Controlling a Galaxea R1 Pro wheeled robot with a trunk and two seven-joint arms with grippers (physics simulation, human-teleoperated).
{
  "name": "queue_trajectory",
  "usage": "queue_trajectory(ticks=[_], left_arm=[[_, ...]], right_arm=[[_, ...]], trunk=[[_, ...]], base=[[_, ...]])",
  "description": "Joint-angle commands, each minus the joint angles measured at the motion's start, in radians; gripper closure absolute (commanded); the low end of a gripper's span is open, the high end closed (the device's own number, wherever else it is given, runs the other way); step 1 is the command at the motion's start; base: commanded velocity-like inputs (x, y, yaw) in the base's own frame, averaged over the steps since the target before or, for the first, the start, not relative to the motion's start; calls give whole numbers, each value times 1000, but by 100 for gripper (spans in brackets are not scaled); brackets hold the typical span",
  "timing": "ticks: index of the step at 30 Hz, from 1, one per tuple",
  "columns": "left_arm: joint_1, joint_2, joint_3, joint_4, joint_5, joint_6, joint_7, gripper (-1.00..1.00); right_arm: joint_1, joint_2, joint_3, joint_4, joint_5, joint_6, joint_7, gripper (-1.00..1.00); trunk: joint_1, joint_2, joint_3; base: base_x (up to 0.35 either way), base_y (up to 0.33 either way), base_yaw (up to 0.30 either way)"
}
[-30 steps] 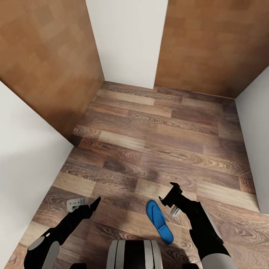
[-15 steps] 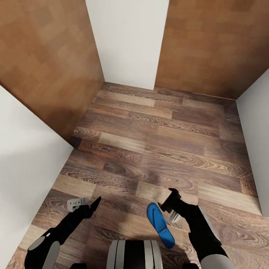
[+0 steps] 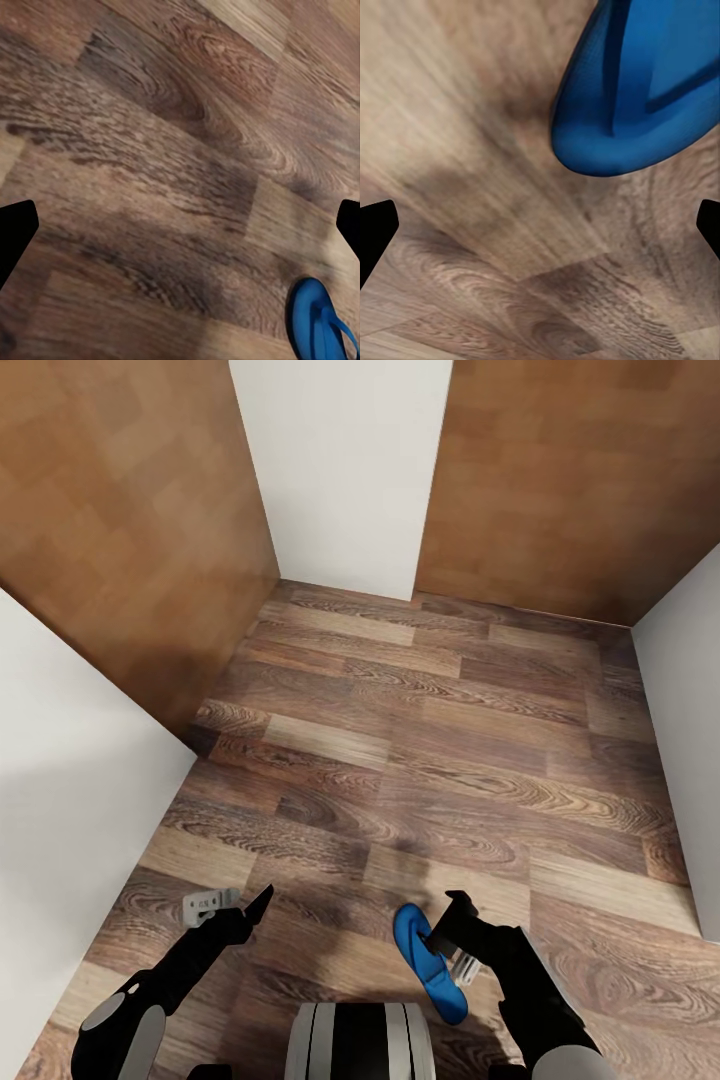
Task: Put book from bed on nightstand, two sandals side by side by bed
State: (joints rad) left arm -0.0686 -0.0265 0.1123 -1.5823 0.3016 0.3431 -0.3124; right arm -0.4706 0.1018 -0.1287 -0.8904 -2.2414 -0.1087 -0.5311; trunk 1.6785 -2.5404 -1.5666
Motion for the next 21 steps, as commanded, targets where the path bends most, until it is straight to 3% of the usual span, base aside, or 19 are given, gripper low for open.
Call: queue_trajectory(ticks=[1,11,21], left_arm=[[0,-1,3,-1,10,10,-4,-100],[0,-1,3,-1,10,10,-4,-100],[0,-1,3,-2,10,11,-5,-100]], right_arm=[[0,1,-2,-1,-10,-9,-2,-100],[0,2,-1,6,-10,-8,-2,-100],[0,3,1,141,-10,-8,-1,-100]], trunk=[[0,0,-1],[0,0,-1],[0,0,-1]], base=[[0,0,0],[0,0,0],[0,0,0]])
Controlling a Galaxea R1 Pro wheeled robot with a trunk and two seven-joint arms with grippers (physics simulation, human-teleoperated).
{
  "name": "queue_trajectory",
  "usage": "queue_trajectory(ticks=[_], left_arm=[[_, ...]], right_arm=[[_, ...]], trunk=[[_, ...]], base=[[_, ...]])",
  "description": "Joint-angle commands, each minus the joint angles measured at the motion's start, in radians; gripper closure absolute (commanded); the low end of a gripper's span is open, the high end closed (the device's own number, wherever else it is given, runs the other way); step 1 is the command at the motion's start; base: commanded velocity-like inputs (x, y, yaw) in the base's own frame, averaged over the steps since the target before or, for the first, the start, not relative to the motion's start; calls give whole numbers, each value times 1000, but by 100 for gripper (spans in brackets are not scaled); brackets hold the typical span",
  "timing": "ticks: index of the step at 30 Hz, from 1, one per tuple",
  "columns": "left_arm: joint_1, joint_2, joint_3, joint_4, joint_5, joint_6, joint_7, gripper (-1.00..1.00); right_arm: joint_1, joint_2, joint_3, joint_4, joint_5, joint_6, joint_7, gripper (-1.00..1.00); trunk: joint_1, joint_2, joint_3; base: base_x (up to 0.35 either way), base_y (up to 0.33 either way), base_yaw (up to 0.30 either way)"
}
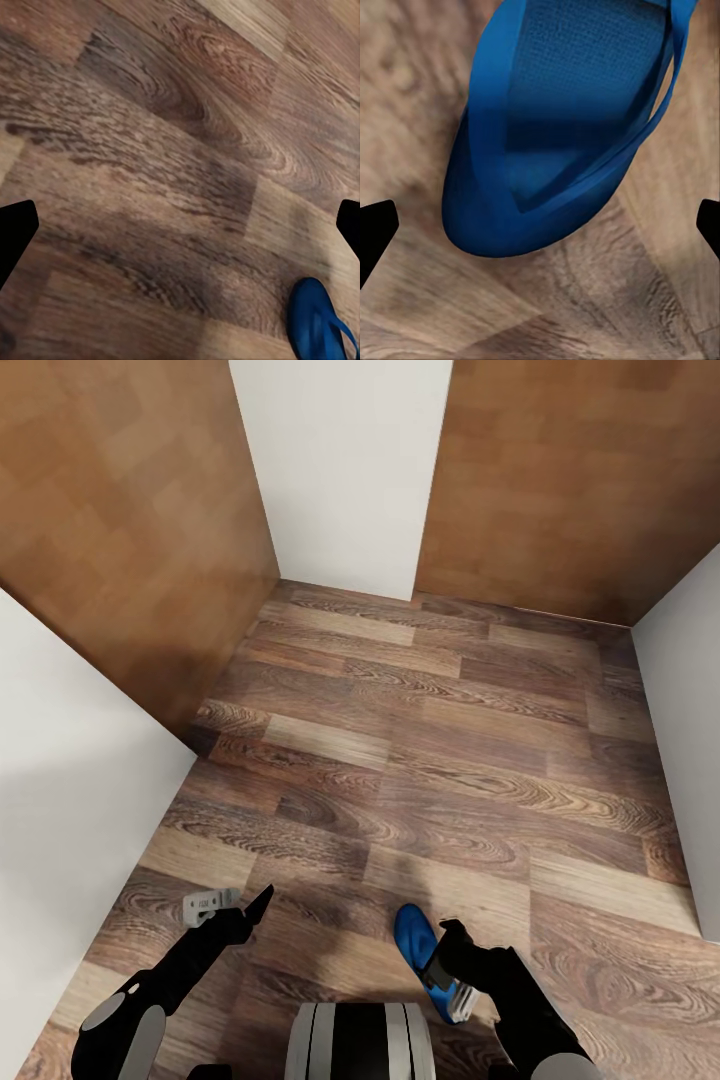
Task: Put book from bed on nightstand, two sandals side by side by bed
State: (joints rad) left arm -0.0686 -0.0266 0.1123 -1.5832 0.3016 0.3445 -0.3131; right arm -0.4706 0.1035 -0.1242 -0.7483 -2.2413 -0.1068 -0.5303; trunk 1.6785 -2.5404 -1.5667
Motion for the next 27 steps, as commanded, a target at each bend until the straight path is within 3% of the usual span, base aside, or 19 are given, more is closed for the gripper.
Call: queue_trajectory(ticks=[1,9,27], left_arm=[[0,-1,3,-1,10,10,-4,-100],[0,-1,3,-1,10,10,-4,-100],[0,-1,3,-1,10,10,-4,-100]], right_arm=[[0,1,-3,-1,-11,-10,-2,-100],[0,1,-3,1,-11,-10,-2,-100],[0,1,-2,1,-11,-10,-2,-100]], trunk=[[0,0,-1],[0,0,-1],[8,-4,-70]], base=[[0,0,0],[0,0,0],[0,0,0]])
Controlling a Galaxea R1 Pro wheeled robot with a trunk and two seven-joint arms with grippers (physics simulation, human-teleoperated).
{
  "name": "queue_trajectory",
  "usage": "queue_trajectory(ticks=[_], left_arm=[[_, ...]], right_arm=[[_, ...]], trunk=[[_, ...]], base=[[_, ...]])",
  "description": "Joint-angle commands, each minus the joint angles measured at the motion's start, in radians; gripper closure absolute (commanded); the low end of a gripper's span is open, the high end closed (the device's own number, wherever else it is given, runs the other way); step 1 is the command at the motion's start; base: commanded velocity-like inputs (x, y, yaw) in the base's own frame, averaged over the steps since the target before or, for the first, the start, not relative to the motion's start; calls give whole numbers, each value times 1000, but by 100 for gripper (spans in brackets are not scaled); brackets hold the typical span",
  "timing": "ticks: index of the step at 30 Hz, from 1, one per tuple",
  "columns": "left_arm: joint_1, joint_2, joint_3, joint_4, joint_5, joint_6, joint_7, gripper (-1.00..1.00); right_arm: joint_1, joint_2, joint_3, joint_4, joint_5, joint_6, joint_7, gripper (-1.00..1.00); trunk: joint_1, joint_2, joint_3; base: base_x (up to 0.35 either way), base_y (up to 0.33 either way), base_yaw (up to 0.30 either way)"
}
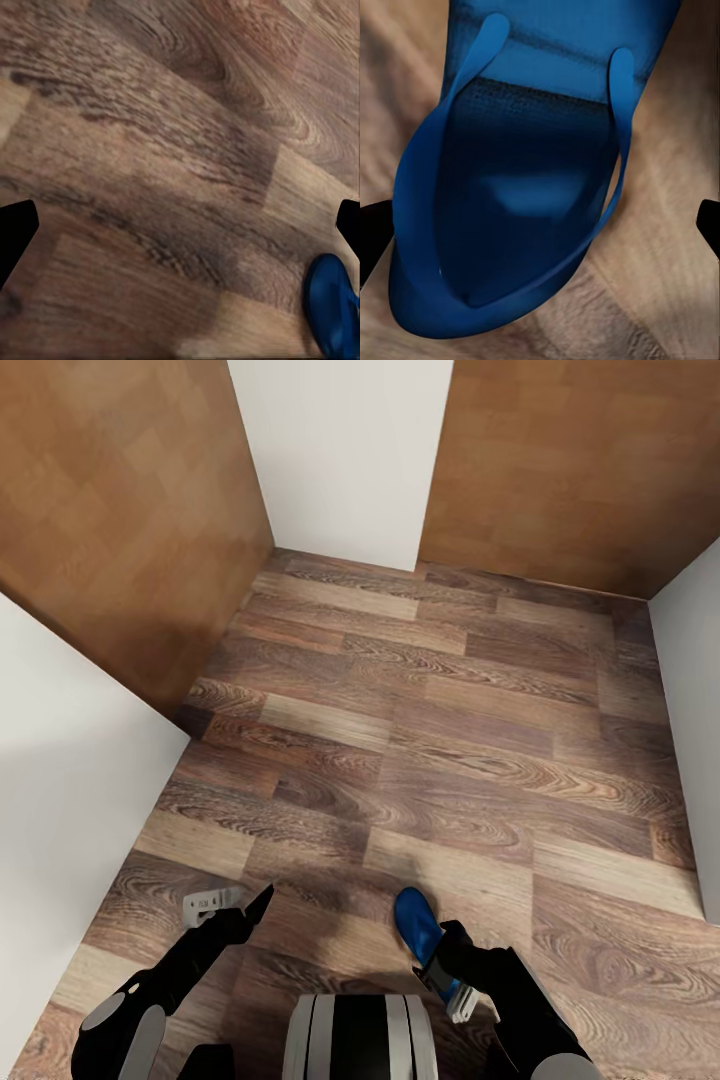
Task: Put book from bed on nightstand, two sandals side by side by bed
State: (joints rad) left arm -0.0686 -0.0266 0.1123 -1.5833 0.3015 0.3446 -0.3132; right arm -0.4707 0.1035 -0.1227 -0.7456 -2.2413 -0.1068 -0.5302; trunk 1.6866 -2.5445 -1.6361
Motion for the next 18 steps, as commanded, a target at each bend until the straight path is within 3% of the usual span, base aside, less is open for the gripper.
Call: queue_trajectory(ticks=[1,18], left_arm=[[0,-1,3,-1,10,10,-4,-100],[0,-1,3,0,11,10,-4,-100]], right_arm=[[0,1,-3,-1,-11,-10,-2,-100],[0,1,-3,-1,-11,-10,-2,-100]], trunk=[[0,0,-5],[0,0,-5]], base=[[0,0,0],[0,0,0]])
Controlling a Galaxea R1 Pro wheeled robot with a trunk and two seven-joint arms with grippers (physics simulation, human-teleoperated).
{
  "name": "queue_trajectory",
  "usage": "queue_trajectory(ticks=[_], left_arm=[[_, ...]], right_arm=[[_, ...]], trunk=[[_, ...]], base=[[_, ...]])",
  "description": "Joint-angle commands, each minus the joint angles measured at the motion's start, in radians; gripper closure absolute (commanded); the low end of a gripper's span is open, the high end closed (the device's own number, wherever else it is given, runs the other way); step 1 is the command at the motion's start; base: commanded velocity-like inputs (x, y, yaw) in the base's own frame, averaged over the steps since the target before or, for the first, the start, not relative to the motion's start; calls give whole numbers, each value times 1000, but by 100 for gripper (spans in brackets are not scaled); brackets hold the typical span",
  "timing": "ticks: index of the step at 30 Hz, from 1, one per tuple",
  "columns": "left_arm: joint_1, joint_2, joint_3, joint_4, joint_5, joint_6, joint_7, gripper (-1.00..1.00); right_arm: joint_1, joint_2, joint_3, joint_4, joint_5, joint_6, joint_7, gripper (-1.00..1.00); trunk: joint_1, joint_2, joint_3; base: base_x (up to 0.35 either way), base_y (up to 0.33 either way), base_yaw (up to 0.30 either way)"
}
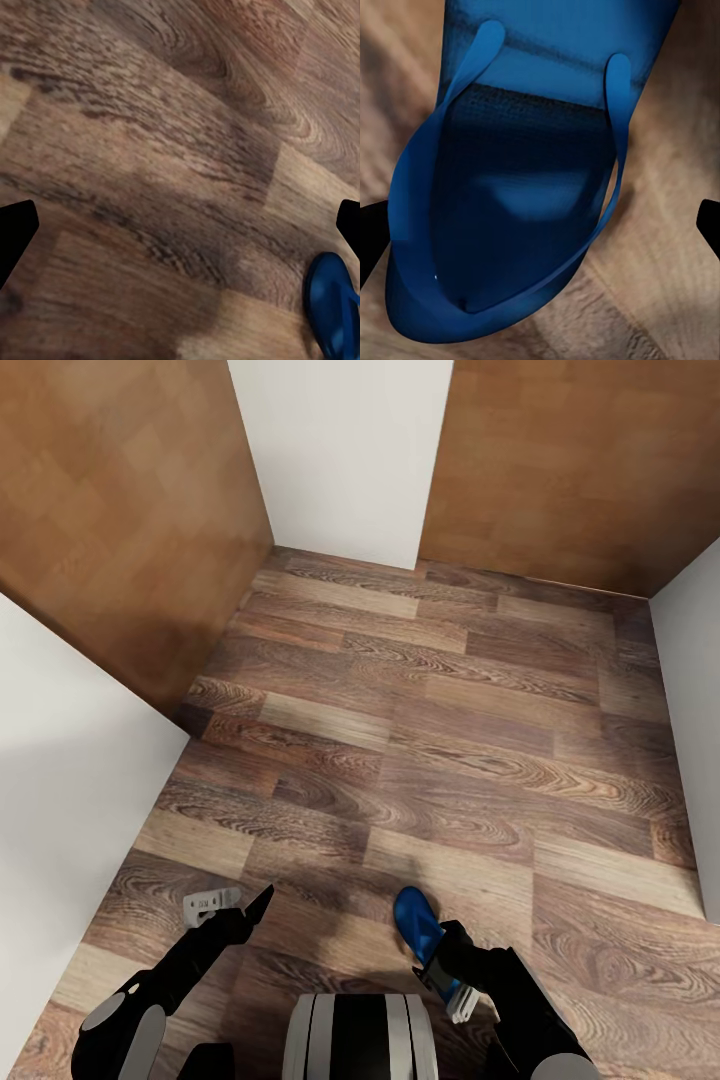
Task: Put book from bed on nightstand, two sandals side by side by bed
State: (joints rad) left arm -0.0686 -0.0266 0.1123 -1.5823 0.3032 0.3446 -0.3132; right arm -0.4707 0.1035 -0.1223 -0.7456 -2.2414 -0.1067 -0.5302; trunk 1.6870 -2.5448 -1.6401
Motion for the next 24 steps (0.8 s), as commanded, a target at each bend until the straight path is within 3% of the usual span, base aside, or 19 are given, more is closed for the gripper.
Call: queue_trajectory(ticks=[1,24], left_arm=[[0,-1,3,-1,10,10,-4,-100],[0,-1,3,-1,9,10,-4,-100]], right_arm=[[0,1,-3,-1,-10,-10,-2,-100],[0,1,-4,-1,-10,-10,-2,-100]], trunk=[[0,0,-1],[0,0,-1]], base=[[0,0,0],[0,0,0]])
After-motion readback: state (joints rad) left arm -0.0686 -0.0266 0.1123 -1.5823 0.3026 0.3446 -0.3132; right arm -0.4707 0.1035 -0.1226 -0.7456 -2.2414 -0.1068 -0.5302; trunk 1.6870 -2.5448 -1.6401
